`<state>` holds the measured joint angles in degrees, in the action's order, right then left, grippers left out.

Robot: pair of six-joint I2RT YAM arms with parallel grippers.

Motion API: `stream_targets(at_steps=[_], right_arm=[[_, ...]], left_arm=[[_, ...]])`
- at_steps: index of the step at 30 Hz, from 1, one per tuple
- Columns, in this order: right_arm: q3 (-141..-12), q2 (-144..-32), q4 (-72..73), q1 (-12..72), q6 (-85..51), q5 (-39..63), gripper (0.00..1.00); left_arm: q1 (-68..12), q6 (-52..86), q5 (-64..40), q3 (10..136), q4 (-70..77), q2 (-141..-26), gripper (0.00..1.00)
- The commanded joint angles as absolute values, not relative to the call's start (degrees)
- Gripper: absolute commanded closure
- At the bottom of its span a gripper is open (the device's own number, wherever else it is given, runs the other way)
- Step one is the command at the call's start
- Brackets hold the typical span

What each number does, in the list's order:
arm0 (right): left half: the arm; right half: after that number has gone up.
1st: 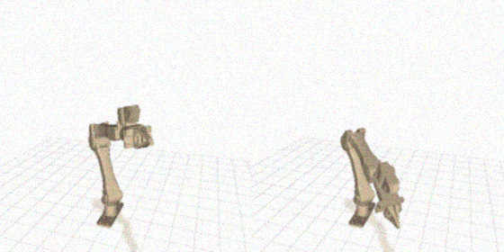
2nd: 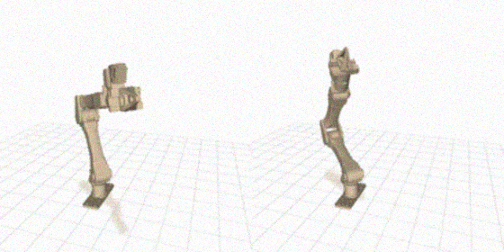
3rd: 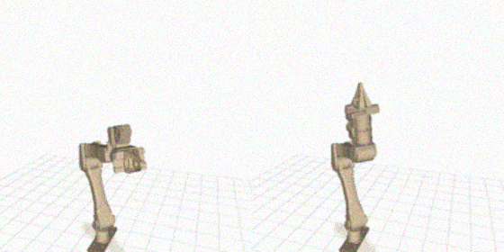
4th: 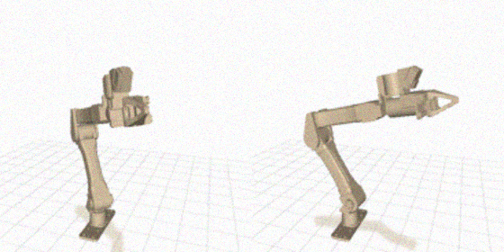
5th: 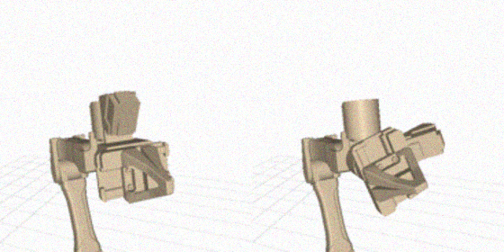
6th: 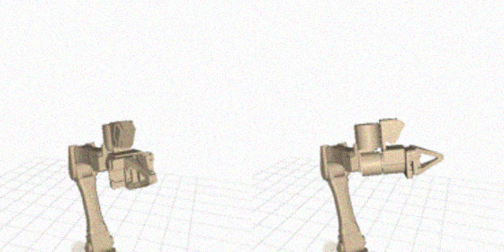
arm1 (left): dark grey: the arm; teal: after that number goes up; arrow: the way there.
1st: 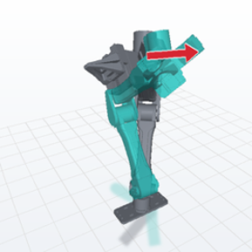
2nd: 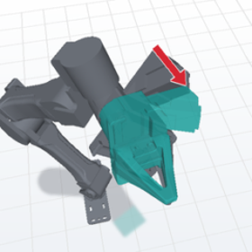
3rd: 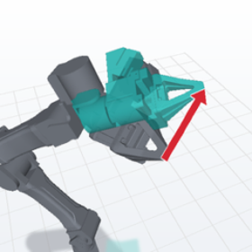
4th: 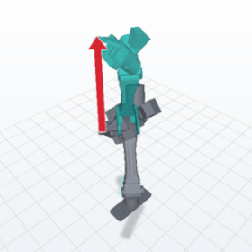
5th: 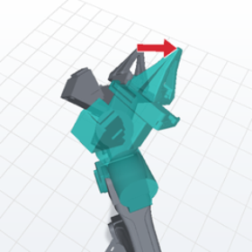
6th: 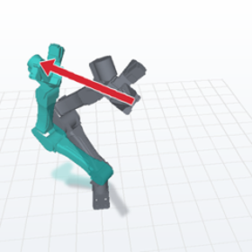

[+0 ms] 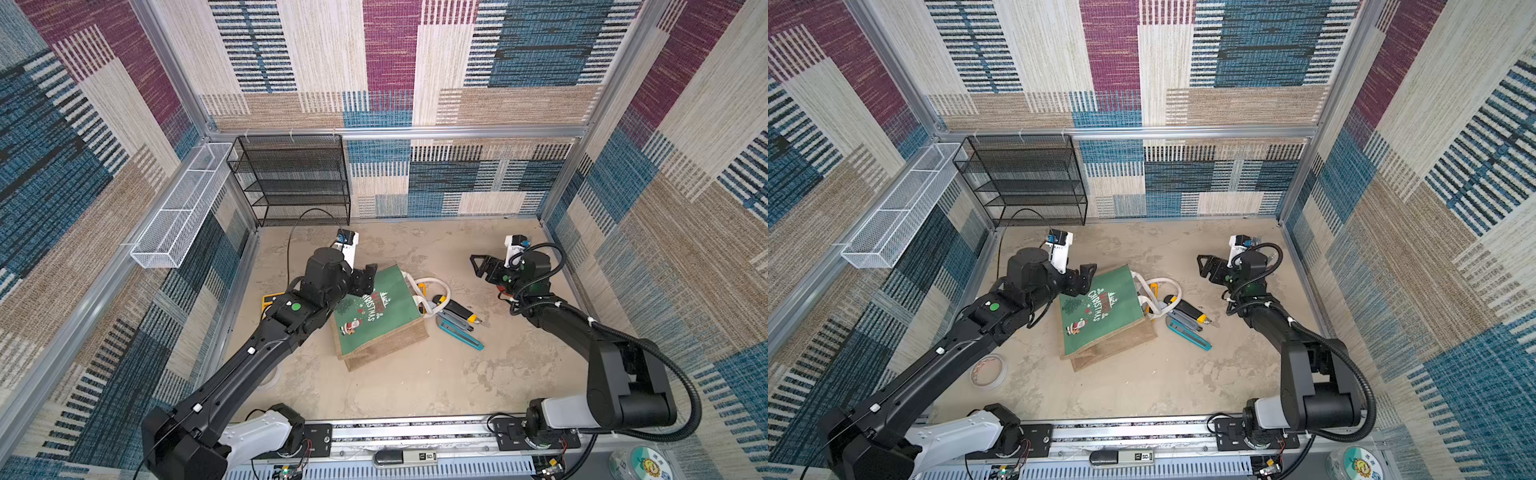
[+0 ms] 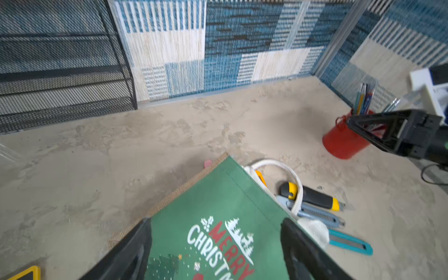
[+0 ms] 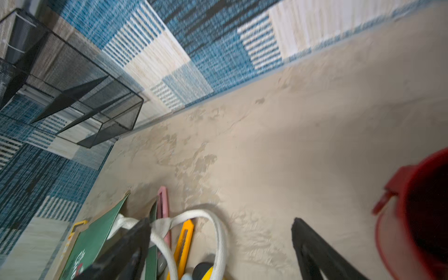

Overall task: Place the art knife into the pouch
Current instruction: Open the pouch at the center of the board.

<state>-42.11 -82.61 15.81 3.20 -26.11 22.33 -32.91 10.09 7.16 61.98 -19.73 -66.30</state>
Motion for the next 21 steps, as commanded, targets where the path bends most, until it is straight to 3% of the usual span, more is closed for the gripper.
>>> stream_targets(at_steps=[1,12,21], right_arm=[[-44.8,-85.5,12.6,5.1,-28.5,25.7,0.14],[-51.6,-94.2,3.2,9.3,-23.1,27.7,0.48],[-55.0,-102.1,-0.4,11.9,-20.6,26.0,0.63]], left_arm=[[-35.2,10.7,6.9,62.2,-27.0,-67.1,0.15],[-37.8,13.0,4.5,61.4,-22.1,-68.9,0.14],[-37.8,12.0,5.1,61.5,-22.6,-67.0,0.13]])
